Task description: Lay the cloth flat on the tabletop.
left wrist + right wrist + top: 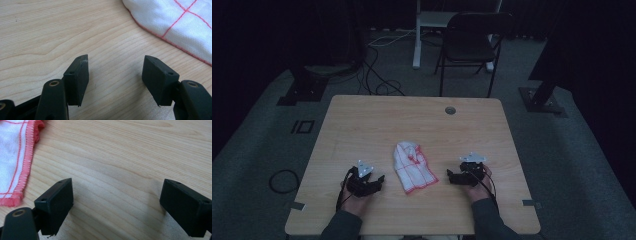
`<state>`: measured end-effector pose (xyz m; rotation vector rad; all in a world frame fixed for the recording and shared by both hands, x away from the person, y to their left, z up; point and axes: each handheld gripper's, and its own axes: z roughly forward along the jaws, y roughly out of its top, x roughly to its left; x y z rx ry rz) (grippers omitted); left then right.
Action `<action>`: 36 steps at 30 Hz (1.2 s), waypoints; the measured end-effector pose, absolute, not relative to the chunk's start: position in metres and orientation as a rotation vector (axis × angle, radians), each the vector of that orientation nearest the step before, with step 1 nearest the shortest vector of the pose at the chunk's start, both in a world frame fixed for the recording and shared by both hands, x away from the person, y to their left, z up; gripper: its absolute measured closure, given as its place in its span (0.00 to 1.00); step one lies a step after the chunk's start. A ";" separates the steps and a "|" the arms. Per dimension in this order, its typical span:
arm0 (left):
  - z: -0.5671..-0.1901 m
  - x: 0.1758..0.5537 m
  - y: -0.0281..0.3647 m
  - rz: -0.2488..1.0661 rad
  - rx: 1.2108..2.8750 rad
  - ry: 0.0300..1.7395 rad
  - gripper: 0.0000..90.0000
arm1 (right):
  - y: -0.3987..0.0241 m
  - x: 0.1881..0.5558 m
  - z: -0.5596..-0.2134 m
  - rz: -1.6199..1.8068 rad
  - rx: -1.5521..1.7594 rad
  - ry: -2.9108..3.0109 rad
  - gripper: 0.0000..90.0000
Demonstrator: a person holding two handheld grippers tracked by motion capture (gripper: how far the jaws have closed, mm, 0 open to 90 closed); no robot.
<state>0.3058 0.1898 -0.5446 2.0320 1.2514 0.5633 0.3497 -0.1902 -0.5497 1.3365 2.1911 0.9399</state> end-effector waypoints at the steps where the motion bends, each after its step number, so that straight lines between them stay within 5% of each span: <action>1: -0.545 0.306 0.190 0.563 2.032 1.251 0.44 | -0.190 0.350 -0.550 0.940 1.336 2.191 0.13; 23: -0.544 0.304 0.187 0.557 2.036 1.221 0.57 | -0.191 0.351 -0.548 0.953 1.325 2.190 0.23; 24: -0.544 0.304 0.187 0.558 2.034 1.225 0.57 | -0.191 0.350 -0.546 0.952 1.321 2.197 0.37; 29: -0.544 0.304 0.186 0.558 2.033 1.224 0.58 | -0.192 0.348 -0.544 0.971 1.319 2.204 0.58; 36: -0.544 0.304 0.186 0.557 2.034 1.223 0.58 | -0.186 0.341 -0.537 1.030 1.261 2.224 0.67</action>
